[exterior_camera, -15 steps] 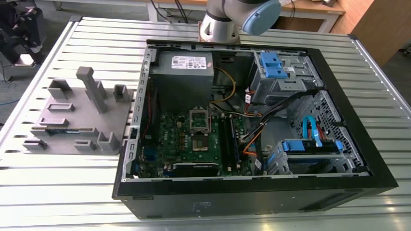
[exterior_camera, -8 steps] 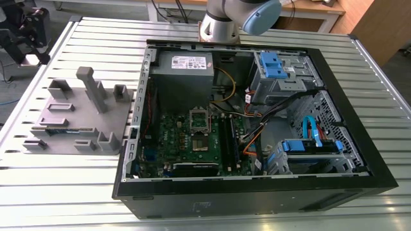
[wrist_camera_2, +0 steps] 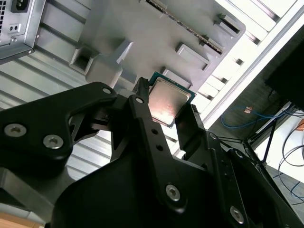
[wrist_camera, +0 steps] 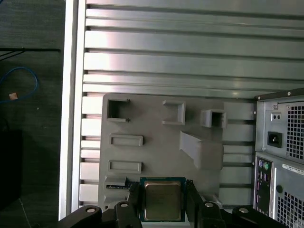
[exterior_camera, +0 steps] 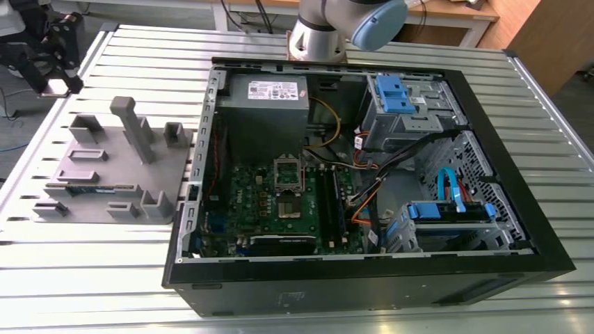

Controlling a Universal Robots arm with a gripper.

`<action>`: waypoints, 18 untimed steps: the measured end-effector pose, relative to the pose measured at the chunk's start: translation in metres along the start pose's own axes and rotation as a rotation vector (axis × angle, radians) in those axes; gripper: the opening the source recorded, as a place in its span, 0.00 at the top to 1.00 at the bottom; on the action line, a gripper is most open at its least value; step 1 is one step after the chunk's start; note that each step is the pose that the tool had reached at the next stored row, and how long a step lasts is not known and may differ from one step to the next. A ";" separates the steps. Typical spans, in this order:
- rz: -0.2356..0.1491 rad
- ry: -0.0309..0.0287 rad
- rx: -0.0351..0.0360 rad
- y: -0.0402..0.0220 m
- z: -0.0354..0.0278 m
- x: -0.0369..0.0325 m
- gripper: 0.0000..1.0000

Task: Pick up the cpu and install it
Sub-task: 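Pick up the cpu and move it towards the insertion slot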

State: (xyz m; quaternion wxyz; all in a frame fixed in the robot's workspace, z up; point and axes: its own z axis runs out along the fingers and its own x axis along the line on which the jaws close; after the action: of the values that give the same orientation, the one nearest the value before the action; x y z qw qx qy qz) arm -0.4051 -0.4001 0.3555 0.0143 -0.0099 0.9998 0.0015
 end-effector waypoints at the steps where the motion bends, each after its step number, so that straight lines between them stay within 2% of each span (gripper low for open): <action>1: 0.000 -0.0001 0.0000 0.0000 0.0001 -0.0013 0.53; 18: 0.000 0.0000 0.0000 -0.0004 0.0006 -0.0205 0.53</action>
State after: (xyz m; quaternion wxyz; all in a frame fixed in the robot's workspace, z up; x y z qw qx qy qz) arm -0.3846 -0.4001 0.3555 0.0143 -0.0099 0.9998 0.0015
